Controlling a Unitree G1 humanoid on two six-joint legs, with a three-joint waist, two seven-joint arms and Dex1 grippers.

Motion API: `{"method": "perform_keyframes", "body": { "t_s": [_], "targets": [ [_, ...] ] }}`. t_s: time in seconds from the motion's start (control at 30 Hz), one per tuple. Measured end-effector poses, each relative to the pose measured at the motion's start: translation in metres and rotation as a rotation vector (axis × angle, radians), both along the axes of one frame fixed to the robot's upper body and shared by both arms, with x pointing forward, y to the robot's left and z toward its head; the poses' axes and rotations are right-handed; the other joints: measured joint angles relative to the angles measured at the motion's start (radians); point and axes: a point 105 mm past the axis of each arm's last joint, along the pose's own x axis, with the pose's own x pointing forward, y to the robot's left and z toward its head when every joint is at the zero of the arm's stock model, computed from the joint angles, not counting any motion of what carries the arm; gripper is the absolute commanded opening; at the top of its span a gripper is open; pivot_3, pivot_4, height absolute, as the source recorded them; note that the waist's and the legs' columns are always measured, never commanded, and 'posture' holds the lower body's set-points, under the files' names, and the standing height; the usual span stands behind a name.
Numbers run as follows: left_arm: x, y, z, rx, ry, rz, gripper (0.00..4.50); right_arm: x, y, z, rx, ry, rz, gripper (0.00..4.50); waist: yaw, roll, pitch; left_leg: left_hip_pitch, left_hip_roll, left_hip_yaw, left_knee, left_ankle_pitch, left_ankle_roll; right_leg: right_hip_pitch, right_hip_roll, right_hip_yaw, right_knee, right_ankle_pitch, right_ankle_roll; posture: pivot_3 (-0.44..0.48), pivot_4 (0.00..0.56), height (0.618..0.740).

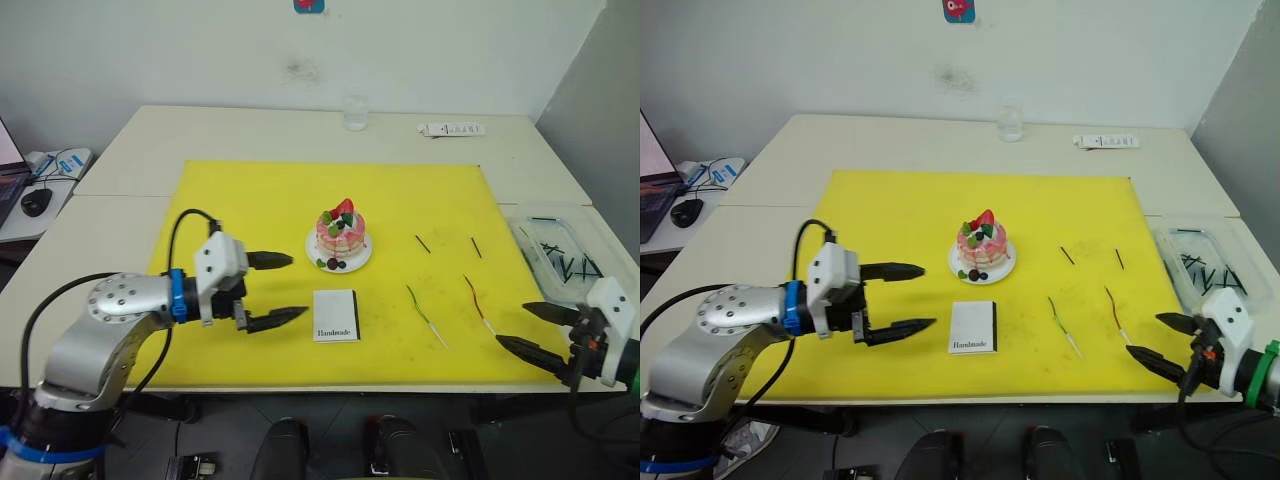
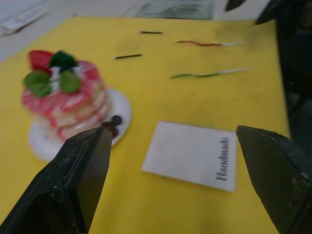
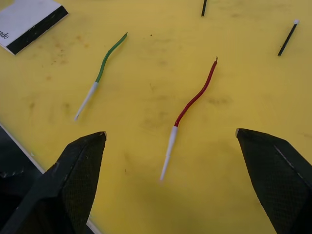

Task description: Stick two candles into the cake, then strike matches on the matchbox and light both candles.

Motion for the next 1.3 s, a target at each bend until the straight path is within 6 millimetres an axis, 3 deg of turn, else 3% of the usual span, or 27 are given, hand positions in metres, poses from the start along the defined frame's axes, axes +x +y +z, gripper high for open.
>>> {"method": "perform_keyframes", "body": {
  "t_s": [0.17, 0.43, 0.57, 0.9, 1.0, 1.1, 1.3],
  "targets": [
    [-0.009, -0.028, 0.007, -0.007, -0.034, -0.149, 4.50, 0.007, 0.009, -0.009, -0.037, 0.053, -0.054, 4.46, 0.000, 0.000, 0.000, 0.003, -0.001, -0.001, 0.001, 0.000, 0.000, 0.004, 0.000, 0.001, 0.000, 0.000, 0.000, 0.000, 0.150, 0.740],
    [-0.018, -0.046, 0.000, -0.018, -0.019, -0.238, 4.50, 0.026, 0.011, -0.012, -0.113, 0.080, -0.124, 4.46, -0.004, 0.000, 0.000, 0.003, -0.001, -0.001, 0.000, 0.000, 0.000, 0.004, 0.001, 0.000, -0.001, 0.000, 0.000, 0.000, 0.150, 0.740],
    [-0.019, -0.050, 0.002, -0.023, -0.029, -0.251, 4.50, 0.037, 0.014, -0.005, -0.125, 0.100, -0.139, 3.27, -0.004, 0.000, 0.000, 0.003, -0.001, -0.003, 0.000, 0.000, 0.000, 0.004, 0.001, 0.000, -0.001, 0.000, 0.000, 0.000, 0.150, 0.740],
    [-0.023, -0.059, 0.004, -0.045, -0.036, -0.257, 4.50, 0.046, 0.009, -0.020, -0.143, 0.245, -0.202, 3.27, -0.007, 0.000, 0.000, 0.001, -0.002, -0.003, 0.000, 0.000, 0.000, 0.004, 0.002, -0.001, -0.002, 0.001, 0.002, 0.000, 0.150, 0.740],
    [-0.025, -0.059, 0.003, -0.047, -0.034, -0.256, 4.50, 0.048, 0.009, -0.020, -0.145, 0.255, -0.205, 2.69, -0.007, 0.000, 0.000, 0.001, -0.001, -0.004, 0.000, 0.000, 0.000, 0.004, 0.002, -0.002, -0.002, 0.000, 0.002, 0.000, 0.150, 0.740],
    [-0.027, -0.061, 0.005, -0.047, -0.043, -0.262, 4.50, 0.051, 0.012, -0.019, -0.147, 0.262, -0.200, 1.65, -0.009, 0.000, 0.000, 0.001, -0.001, -0.004, 0.000, 0.000, 0.000, 0.004, 0.002, -0.001, -0.002, 0.000, 0.001, 0.000, 0.150, 0.740],
    [-0.026, -0.061, 0.004, -0.047, -0.046, -0.252, 4.50, 0.053, 0.018, -0.019, -0.149, 0.276, -0.185, 1.65, -0.010, 0.000, 0.000, 0.001, -0.001, -0.004, 0.000, 0.000, 0.000, 0.004, 0.002, -0.001, -0.002, 0.000, 0.001, 0.000, 0.150, 0.740]
  ]
}}
